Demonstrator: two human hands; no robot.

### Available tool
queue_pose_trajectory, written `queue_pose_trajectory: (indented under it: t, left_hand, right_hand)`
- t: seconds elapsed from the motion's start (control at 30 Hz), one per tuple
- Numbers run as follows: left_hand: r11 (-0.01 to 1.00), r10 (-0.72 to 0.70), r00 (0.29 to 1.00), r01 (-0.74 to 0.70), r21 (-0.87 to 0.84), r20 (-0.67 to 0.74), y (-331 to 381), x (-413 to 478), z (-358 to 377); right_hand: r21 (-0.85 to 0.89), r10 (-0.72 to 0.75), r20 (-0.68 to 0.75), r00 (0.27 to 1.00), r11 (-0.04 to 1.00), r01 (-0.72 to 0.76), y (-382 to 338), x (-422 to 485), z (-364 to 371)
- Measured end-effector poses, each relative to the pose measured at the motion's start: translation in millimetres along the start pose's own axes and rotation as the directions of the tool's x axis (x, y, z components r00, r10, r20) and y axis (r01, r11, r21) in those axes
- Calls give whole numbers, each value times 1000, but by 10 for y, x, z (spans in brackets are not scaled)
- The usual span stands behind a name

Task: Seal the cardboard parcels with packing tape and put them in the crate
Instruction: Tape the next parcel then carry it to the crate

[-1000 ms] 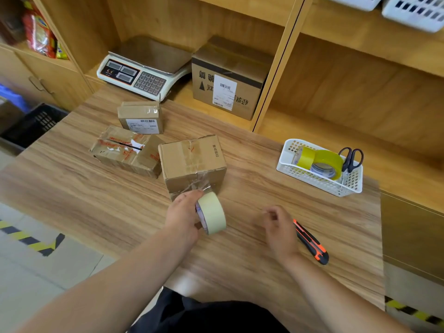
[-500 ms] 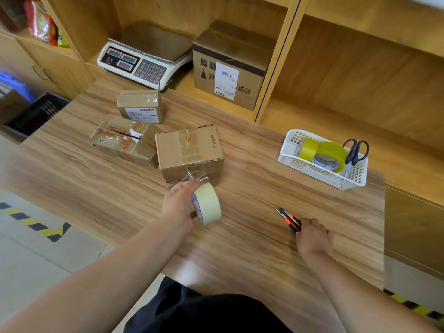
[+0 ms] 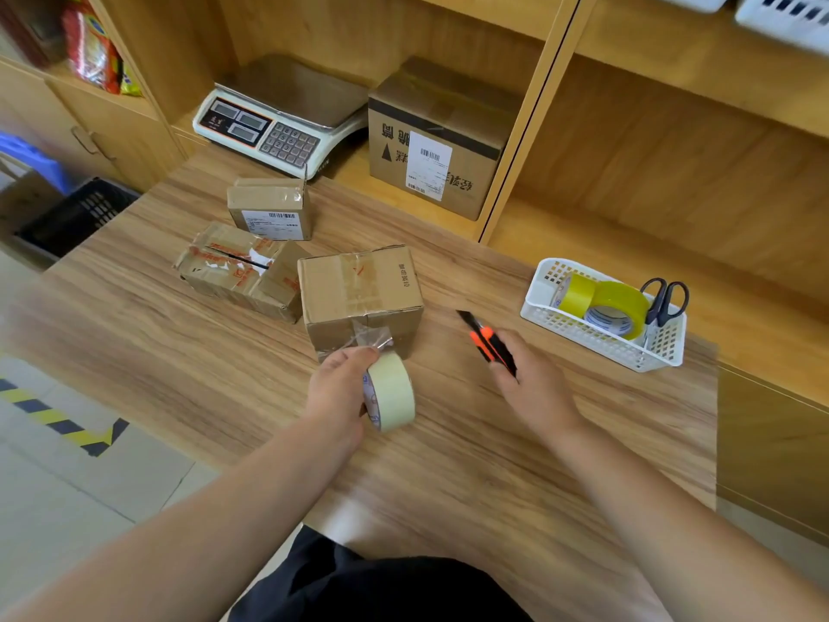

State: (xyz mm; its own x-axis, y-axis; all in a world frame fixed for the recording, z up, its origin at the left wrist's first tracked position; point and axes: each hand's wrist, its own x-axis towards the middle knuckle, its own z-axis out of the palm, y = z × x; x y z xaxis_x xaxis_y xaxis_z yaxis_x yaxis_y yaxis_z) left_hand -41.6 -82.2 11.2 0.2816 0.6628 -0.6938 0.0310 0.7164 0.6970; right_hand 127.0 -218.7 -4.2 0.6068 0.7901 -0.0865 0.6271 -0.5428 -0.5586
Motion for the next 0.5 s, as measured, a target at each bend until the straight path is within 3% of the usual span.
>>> queue_pose_trajectory:
  t: [0.1,0.17,0.3,0.5]
  left_hand:
    - [1000,4,1000,-4,19,15,7,1,-16]
    - [1000,12,1000,-12,27,21,7,5,-26]
    - [998,31,999,-33,47,39,3,24,-50]
    - [999,27,999,-29,44,44,-11,87,-78]
  right_hand:
    - [-100,-275,39,961,956,277,-471,210,-218]
    - [-243,-360,146,921,890,386,-686,347,-257]
    - [-445,-441,369,818,689,572,-919,524,-249]
    - [-560,-446,475,758,512,652,-1086,643,-309]
